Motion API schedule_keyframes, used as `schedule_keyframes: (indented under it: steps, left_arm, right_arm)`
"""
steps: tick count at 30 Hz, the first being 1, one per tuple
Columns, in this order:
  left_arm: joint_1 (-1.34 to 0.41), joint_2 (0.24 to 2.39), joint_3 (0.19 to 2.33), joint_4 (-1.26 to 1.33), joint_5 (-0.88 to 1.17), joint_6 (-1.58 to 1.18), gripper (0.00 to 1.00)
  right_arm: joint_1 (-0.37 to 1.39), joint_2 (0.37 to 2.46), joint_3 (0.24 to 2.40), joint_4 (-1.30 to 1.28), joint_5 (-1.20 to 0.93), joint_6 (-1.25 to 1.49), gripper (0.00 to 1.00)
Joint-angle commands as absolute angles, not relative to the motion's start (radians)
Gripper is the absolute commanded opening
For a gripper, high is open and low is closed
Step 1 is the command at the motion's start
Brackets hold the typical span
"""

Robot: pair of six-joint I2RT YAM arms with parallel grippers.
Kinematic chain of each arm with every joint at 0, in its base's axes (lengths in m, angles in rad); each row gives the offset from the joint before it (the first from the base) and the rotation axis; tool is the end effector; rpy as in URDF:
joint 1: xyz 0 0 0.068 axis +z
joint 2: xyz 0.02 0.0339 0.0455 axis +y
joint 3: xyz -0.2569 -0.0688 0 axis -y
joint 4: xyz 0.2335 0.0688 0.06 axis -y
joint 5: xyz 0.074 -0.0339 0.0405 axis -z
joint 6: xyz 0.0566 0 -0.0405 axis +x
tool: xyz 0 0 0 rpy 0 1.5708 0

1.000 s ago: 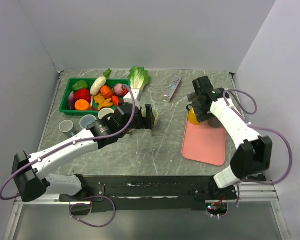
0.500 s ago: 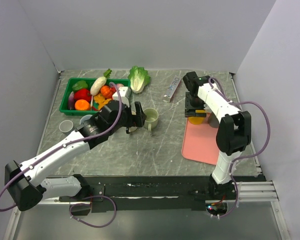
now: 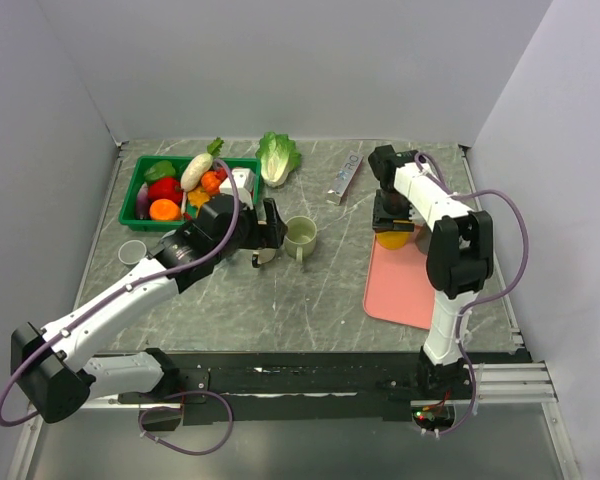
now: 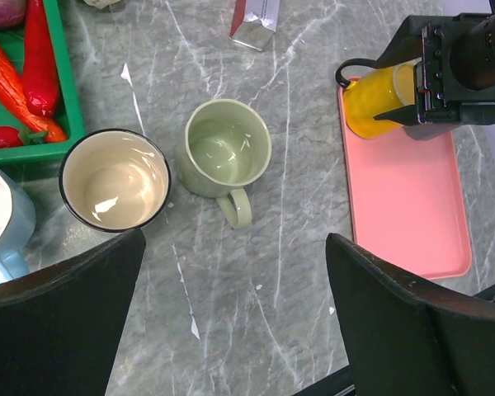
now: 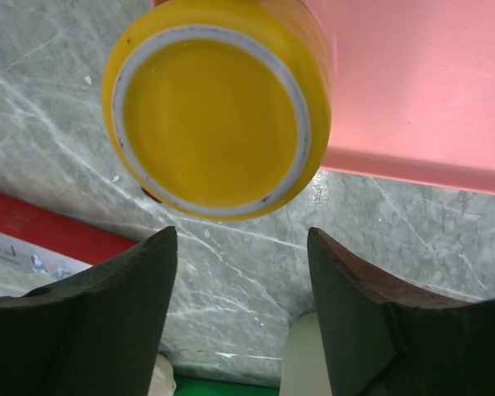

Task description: Turn the mug right side up

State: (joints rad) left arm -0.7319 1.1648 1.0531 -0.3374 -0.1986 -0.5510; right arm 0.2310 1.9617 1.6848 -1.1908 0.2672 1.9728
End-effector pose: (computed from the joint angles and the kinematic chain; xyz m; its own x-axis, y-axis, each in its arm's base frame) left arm 0.2112 -0.1748 0.3269 -0.5489 -0.1968 -0.8124 0.2765 0.8744 -0.3986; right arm 0.3657 0.0707 0.2170 0.2000 0.9589 -0.2014 0.9671 -0.1602 0.1975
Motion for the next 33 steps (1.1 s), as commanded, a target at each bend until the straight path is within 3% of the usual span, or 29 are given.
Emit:
schedule_keyframes:
  steps: [1,7,29,33]
  left_arm:
    - [-0.715,1.166,1.048,-0.307,-0.179,-0.531,0.96]
    - [-0.706,1.161,1.032,-0.302,-0.170,-0.537,0.96]
    - [-0.698,1.123,0.963,-0.287,-0.140,-0.575,0.97]
    - [-0.698,1.115,0.950,-0.275,-0.140,-0.578,0.97]
  right_arm:
    - [0.213,1.997,1.769,-1.261,0.272,2.209,0.68]
    - [0.202,2.066,1.871,-1.371,0.238,2.224,0.65]
    - [0.202,1.904,1.574,-1.312,0.248,2.161,0.58]
    - [0.202,1.894,1.581,-1.333,0.320,2.091,0.48]
